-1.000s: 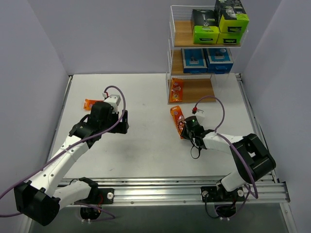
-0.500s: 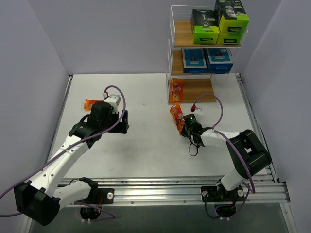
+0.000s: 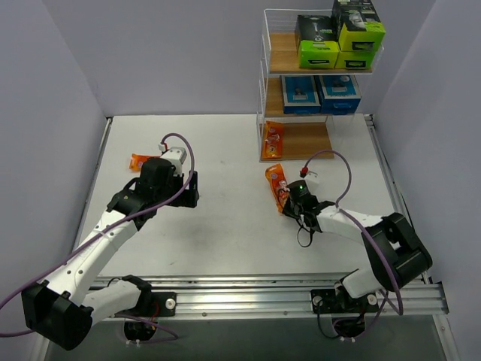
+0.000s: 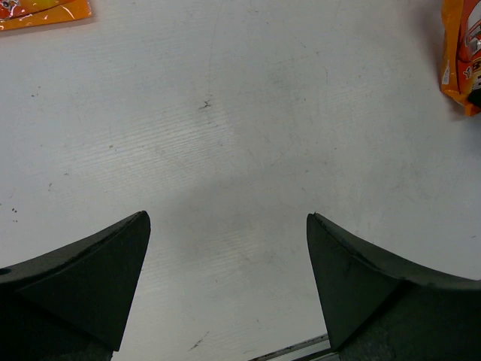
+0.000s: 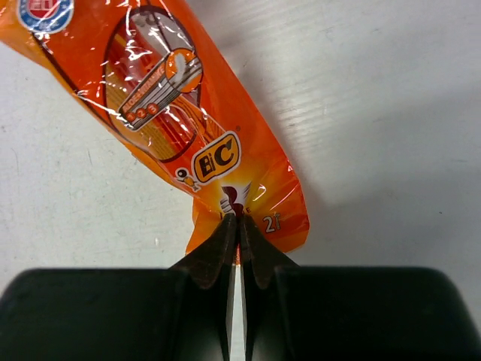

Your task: Place and organize the shaving razors onto the shelf

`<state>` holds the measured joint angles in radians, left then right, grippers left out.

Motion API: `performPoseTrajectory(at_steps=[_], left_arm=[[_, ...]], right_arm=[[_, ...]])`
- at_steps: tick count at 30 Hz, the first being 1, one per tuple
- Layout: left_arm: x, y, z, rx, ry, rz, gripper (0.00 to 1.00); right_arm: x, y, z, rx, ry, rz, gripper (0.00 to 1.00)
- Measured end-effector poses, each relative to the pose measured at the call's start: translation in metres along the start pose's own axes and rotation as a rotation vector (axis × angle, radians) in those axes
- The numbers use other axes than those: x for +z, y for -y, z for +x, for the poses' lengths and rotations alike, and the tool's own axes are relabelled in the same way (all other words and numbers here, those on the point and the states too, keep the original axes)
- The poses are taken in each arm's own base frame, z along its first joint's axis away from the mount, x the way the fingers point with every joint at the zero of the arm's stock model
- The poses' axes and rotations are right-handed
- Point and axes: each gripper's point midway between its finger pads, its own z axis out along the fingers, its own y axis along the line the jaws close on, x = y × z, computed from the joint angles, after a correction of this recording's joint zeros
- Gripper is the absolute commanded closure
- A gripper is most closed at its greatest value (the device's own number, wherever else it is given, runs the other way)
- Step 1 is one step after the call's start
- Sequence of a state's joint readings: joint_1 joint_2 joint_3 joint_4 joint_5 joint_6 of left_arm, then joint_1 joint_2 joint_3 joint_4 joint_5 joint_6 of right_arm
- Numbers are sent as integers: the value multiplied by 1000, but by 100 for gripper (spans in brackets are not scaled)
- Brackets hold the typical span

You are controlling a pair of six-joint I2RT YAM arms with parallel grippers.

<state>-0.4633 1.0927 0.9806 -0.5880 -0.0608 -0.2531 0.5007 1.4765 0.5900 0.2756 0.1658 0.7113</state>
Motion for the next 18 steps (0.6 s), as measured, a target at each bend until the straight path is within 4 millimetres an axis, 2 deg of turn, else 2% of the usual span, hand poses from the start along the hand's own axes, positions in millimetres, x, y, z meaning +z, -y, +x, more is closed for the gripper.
performPoseTrajectory(at_steps=[8,14,18], left_arm=[[0,1,0,0,1,4,6],[-2,1,-1,0,8,9,6],[-3,2,-2,0,11,10,6]], right_arm=[[-17,5,-27,81,68,-11,100],[-15,23,-43,127,97,27,100],[-13,25,-56,127,105,45,100]])
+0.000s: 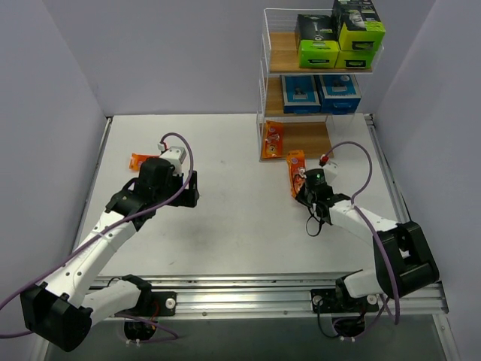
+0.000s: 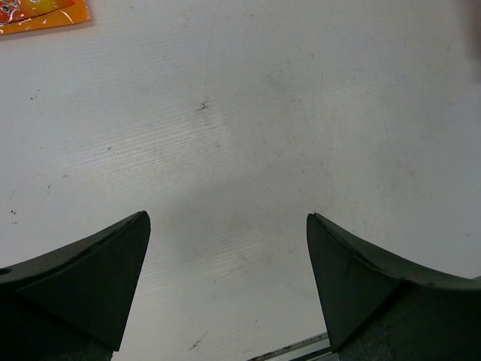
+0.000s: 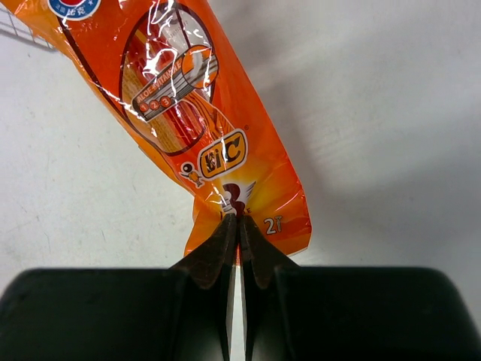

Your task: Place and organize the shaving razors onto the shelf

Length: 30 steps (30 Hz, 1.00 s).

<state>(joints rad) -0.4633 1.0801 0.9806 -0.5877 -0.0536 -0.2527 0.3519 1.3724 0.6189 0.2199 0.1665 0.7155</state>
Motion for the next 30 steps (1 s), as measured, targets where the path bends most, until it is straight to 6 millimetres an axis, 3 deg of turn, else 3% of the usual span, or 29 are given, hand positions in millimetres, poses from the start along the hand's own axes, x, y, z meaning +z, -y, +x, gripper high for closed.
performPoseTrajectory(at_steps=[7,14,20,30], left_arm=[[-1,1,-1,0,4,4,6],[-2,1,-1,1,5,5,6],[-2,1,-1,2,4,9,6],[-2,3,0,2,2,16,6]], right_arm=[[18,-22,-33,-10,50,-25,100],[50,-38,-63,3,107,-43,100],[71,-42,-75,0,135,-46,100],[86,-58,-103,4,234,-87,100]])
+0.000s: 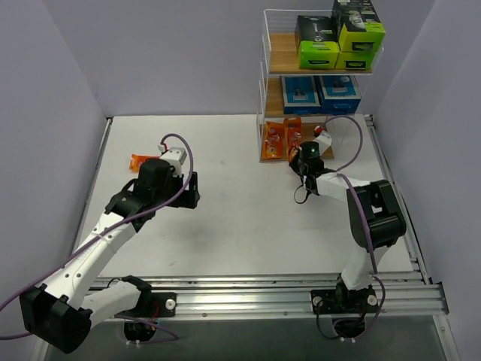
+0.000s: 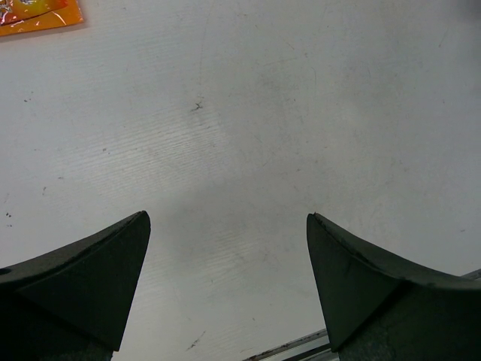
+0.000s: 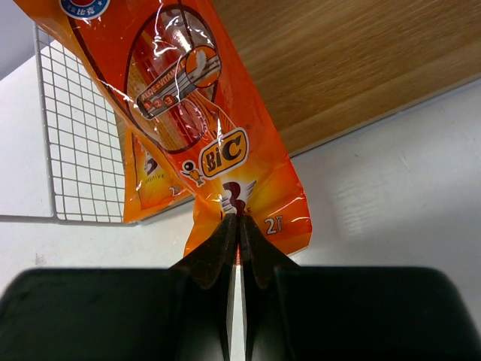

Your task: Place and organize the shaving razors onto the shelf

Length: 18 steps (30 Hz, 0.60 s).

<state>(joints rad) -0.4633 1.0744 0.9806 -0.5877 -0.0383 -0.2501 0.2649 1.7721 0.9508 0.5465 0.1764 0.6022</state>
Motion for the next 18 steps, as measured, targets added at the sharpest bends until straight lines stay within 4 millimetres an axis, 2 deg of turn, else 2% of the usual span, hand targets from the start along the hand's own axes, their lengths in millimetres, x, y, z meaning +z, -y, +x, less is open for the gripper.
performPoseTrajectory(at_steps=[9,18], left_arm=[[0,3,1,0,-4,17,6],[0,4,1,0,-6,21,6]], right_arm=[[18,4,1,1,13,13,100],[31,-1,-3,2,31,10,100]])
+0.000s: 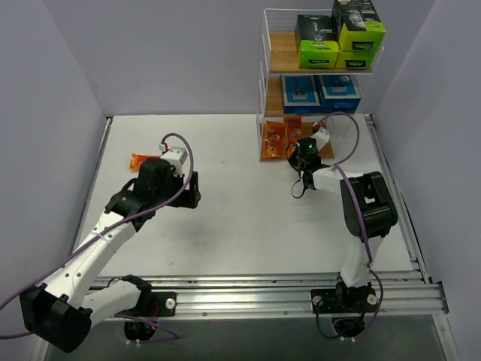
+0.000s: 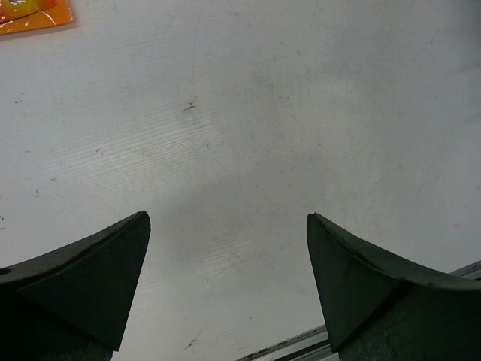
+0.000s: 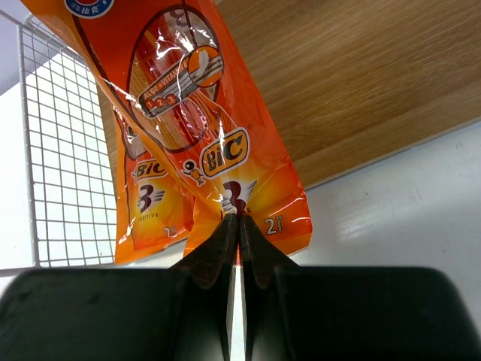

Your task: Place and organize the shaving razors onto the shelf

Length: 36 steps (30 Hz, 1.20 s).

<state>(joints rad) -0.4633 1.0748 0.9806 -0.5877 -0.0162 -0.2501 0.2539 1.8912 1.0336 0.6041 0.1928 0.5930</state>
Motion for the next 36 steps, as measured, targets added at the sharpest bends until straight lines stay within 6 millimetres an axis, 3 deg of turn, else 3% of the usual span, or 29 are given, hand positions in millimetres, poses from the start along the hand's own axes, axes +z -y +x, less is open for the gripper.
performPoseTrajectory(at_steps=[14,30,36], left_arm=[[0,1,0,0,-1,4,6],[1,0,1,1,-7,3,6],[2,0,1,0,-7,2,6]], right_arm=[[20,7,-5,9,18,32,100],[36,16,6,4,1,58,100],[41,18,0,10,16,68,95]])
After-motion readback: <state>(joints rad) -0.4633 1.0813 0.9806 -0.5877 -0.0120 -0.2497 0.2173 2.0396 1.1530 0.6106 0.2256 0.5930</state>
